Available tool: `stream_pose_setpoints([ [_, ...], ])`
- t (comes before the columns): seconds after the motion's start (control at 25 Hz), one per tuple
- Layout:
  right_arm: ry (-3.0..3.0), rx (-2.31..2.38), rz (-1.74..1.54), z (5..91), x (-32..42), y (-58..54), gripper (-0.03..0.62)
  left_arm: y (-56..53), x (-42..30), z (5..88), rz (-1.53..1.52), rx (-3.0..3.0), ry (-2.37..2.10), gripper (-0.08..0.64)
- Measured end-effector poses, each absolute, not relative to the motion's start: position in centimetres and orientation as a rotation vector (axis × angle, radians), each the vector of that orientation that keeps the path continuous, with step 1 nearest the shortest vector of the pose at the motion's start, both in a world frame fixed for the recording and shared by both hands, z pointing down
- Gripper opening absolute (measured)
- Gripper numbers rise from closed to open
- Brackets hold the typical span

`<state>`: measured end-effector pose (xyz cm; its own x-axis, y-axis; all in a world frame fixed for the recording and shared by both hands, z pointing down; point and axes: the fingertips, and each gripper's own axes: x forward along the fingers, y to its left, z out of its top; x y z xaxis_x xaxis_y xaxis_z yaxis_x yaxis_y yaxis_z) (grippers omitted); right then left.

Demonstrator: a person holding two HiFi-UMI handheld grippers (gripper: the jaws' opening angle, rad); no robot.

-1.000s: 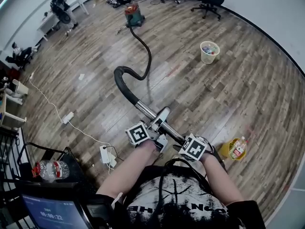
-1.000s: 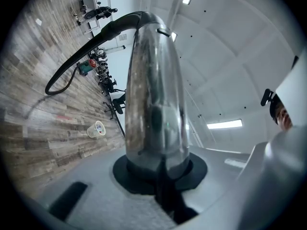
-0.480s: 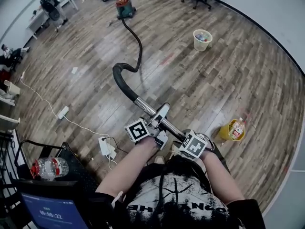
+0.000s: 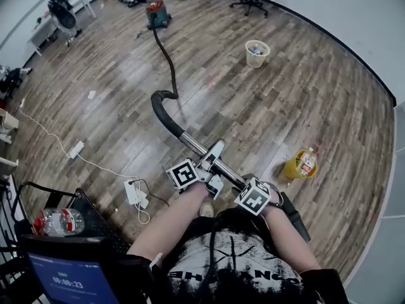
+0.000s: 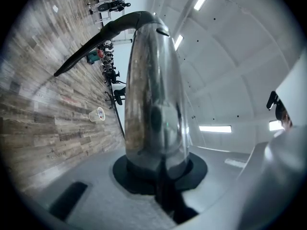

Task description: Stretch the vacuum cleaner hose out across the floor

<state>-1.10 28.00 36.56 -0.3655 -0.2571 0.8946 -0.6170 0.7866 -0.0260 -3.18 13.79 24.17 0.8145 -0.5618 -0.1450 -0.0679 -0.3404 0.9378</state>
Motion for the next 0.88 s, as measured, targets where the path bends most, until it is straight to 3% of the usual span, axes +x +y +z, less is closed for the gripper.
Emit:
stream_pose_setpoints([
  [0.28, -1.986, 0.592, 0.435, 36.1, 0.9, 31.7, 0.091, 17.2, -1.8, 23.6, -0.544, 1.923, -0.555, 0.049],
  [0.88, -2.032, 0.581, 0.463, 37.8, 9.9, 44.0, 0.091, 29.6, 8.8, 24.5, -0.583, 1.86, -0.511, 0.049],
])
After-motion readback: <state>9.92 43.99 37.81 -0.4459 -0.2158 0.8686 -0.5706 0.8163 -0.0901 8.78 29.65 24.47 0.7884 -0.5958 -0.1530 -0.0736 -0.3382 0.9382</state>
